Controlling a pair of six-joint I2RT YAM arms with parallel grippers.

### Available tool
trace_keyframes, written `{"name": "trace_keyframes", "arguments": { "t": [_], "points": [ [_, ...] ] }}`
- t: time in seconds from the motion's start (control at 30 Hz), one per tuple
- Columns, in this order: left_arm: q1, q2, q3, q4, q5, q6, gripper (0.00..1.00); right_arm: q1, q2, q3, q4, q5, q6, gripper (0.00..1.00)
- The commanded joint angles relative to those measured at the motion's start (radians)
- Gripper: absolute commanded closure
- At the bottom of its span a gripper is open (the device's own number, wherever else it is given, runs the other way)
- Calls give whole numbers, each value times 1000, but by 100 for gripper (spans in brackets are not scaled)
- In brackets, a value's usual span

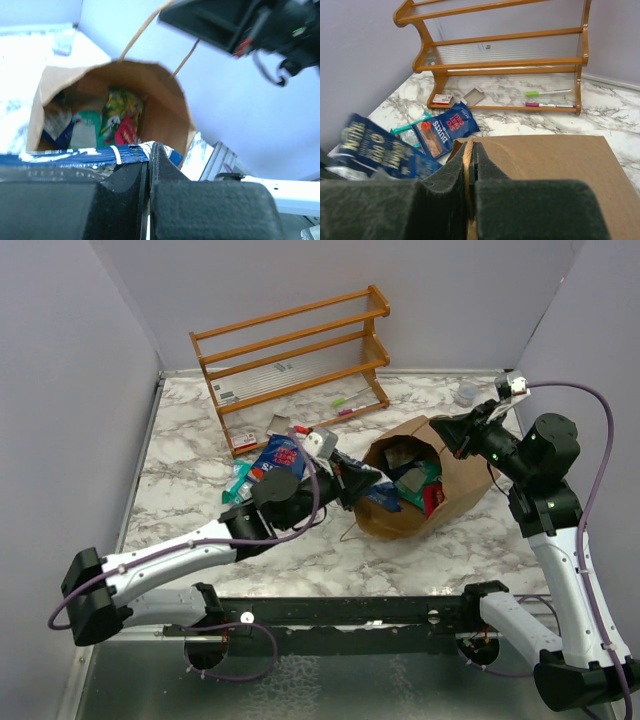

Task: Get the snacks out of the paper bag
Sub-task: Take out the snack from the paper bag, then place the snack at the center of the board.

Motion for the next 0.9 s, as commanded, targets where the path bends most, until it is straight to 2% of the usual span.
{"name": "trace_keyframes", "arguments": {
  "t": [0.0,0.1,0.23,0.37,0.47,0.53,0.7,0.87],
  "points": [
    [6,-152,-10,3,54,159,100,2,-14,12,5,28,-10,98],
    [6,-232,-5,-46,18,218,100,2,-15,8,9,26,-10,98],
    [6,-328,8,-147,-160,297,100,2,-15,5,11,24,-8,98],
    [6,-415,-19,-215,-469,321,100,2,-13,6,12,22,-7,98],
    [7,-454,-51,-279,-734,256,100,2,-14,3,14,20,-5,98],
    [7,-462,-81,-298,-848,251,100,2,-13,-2,18,20,-4,98],
    [8,-419,-106,-362,-948,256,100,2,-8,0,19,10,-1,98],
    [50,-322,-139,-335,-914,263,100,2,-5,-3,26,3,7,98]
  ]
}}
